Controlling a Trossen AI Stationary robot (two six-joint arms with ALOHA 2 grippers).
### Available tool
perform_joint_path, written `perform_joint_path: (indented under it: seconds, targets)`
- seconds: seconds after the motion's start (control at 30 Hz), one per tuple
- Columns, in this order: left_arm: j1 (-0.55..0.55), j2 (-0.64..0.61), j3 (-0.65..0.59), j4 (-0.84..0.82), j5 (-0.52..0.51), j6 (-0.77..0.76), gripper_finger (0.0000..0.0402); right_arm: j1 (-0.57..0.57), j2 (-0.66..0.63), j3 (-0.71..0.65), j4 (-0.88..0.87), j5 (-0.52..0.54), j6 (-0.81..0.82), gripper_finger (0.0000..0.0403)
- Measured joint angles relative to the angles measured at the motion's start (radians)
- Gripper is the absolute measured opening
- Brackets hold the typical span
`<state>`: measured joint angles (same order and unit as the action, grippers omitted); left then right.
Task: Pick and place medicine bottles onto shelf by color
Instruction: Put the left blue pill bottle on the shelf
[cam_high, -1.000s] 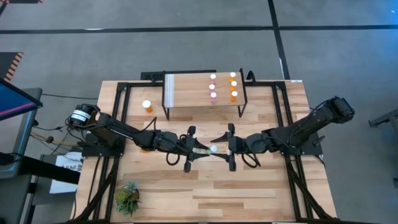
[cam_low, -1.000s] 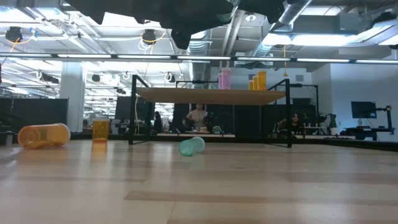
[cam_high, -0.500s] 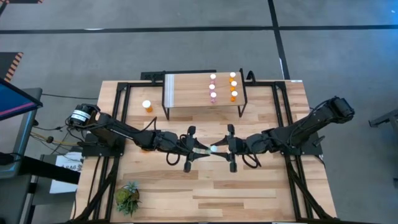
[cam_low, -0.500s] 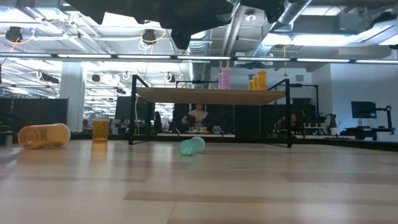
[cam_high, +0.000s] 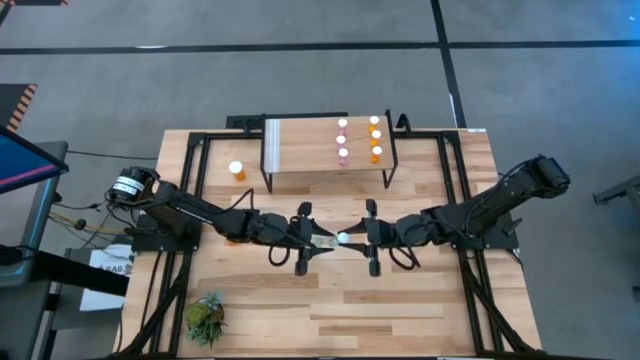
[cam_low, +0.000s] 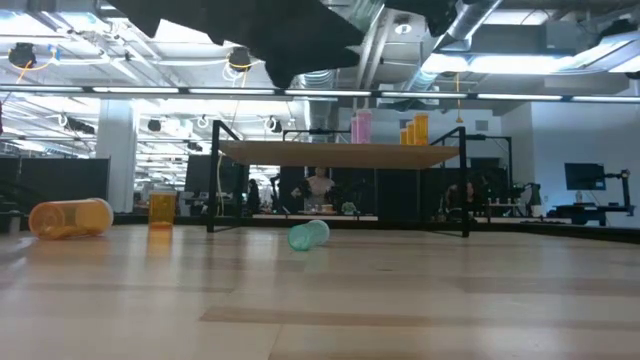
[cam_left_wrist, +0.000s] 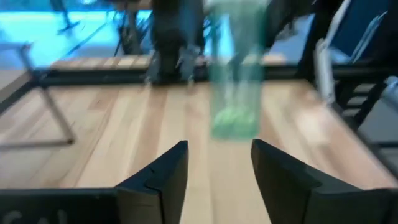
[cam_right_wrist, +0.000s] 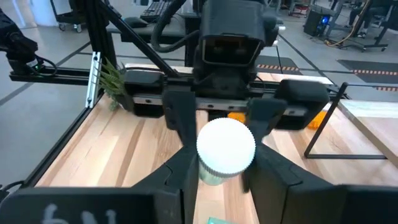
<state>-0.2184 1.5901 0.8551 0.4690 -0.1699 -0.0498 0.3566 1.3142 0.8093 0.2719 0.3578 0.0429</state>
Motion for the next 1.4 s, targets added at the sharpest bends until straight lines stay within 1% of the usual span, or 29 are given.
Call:
perform_joint_path:
  seconds: [0.17,0.3,0.43,0.6,0.63,0.73,0.83,0.93,1.13,1.2,1.27,1.33,1.4]
  targets:
    - [-0.005,-0.093,0.0,-0.18,-0.134,-0.007,0.0192,-0.016,-0.019,0.0,0.0,0.0,-0.002,0.0134]
    - [-0.026,-0.183,0.0,-0.322,-0.247,-0.028,0.0204,-0.048,-0.039,0.007,-0.006,0.001,-0.022,0.0133]
    - [-0.054,-0.254,-0.045,-0.348,-0.355,-0.041,0.0206,-0.104,-0.042,0.063,-0.063,-0.007,-0.029,0.0137]
    - [-0.065,-0.342,-0.126,-0.324,-0.415,-0.042,0.0206,-0.197,-0.033,0.162,-0.179,-0.053,-0.053,0.0137]
    - [-0.065,-0.36,-0.145,-0.312,-0.42,-0.045,0.0206,-0.22,-0.033,0.18,-0.19,-0.066,-0.06,0.0137]
    - [-0.06,-0.411,-0.224,-0.208,-0.42,-0.039,0.0206,-0.296,-0.033,0.23,-0.21,-0.119,-0.075,0.0138]
    - [-0.05,-0.454,-0.309,-0.065,-0.391,-0.017,0.0206,-0.384,-0.033,0.277,-0.242,-0.184,-0.078,0.0141]
    - [-0.032,-0.492,-0.364,0.025,-0.355,-0.015,0.0206,-0.468,-0.033,0.313,-0.255,-0.258,-0.077,0.0143]
    - [-0.022,-0.519,-0.388,0.045,-0.341,-0.033,0.0206,-0.605,-0.008,0.371,-0.272,-0.372,-0.071,0.0144]
    - [-0.022,-0.519,-0.388,0.046,-0.34,-0.033,0.0206,-0.632,0.025,0.403,-0.257,-0.399,-0.068,0.0145]
    - [-0.022,-0.519,-0.388,0.046,-0.34,-0.033,0.0206,-0.665,0.058,0.434,-0.321,-0.427,-0.063,0.0147]
    - [-0.022,-0.519,-0.388,0.046,-0.341,-0.033,0.0206,-0.674,0.117,0.498,-0.32,-0.451,-0.068,0.0149]
    - [-0.022,-0.519,-0.388,0.055,-0.339,-0.033,0.0206,-0.691,0.163,0.557,-0.375,-0.463,-0.075,0.015]
